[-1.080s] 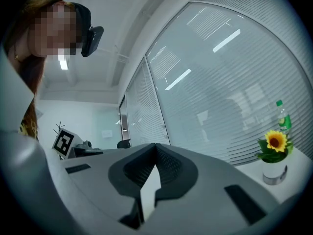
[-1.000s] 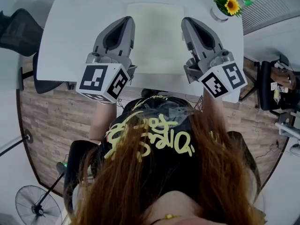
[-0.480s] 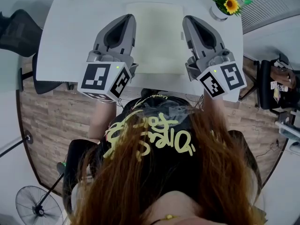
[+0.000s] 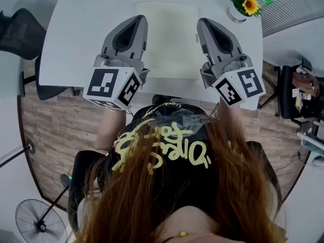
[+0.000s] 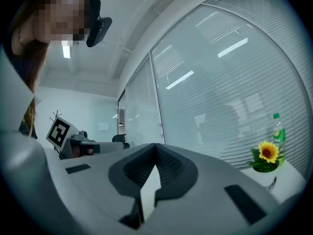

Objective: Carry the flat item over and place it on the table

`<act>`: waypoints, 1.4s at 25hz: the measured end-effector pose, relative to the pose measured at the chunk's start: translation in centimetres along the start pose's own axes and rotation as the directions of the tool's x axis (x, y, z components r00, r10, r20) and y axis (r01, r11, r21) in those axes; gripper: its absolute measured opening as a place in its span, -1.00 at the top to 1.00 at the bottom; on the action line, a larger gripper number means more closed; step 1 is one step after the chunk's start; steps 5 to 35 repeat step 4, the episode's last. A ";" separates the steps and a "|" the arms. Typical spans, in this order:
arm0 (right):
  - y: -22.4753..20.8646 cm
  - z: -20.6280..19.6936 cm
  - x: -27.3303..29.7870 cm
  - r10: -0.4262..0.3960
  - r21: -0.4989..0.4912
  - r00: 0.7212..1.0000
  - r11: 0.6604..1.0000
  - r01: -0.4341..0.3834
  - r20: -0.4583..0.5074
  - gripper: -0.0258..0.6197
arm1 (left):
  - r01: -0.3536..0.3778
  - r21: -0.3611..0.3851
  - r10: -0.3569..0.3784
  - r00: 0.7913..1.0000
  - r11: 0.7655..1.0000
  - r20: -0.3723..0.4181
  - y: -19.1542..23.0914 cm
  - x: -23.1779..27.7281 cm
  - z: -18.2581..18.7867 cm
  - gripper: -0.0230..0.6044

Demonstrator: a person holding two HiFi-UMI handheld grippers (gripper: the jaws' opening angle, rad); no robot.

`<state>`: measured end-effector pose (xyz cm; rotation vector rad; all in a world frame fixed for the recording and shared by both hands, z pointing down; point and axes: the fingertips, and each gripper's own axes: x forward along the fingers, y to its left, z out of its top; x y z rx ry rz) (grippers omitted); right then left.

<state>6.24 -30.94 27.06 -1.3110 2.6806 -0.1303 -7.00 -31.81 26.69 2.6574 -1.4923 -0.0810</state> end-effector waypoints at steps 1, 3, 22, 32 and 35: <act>0.0 0.0 0.0 0.000 0.001 1.000 1.000 0.000 0.001 0.91 | -0.002 0.000 0.002 1.000 1.000 -0.001 0.0 0.0 0.0 0.94; 0.0 0.0 0.0 0.001 0.004 1.000 1.000 -0.001 0.002 0.91 | -0.007 -0.002 0.007 1.000 1.000 -0.002 0.1 -0.1 -0.1 0.94; 0.1 0.0 0.0 0.002 0.005 1.000 1.000 -0.002 0.002 0.91 | -0.010 -0.004 0.010 1.000 1.000 -0.002 0.2 -0.1 -0.1 0.94; 0.1 0.0 0.0 0.002 0.005 1.000 1.000 -0.002 0.002 0.91 | -0.010 -0.004 0.010 1.000 1.000 -0.002 0.2 -0.1 -0.1 0.94; 0.1 0.0 0.0 0.002 0.005 1.000 1.000 -0.002 0.002 0.91 | -0.010 -0.004 0.010 1.000 1.000 -0.002 0.2 -0.1 -0.1 0.94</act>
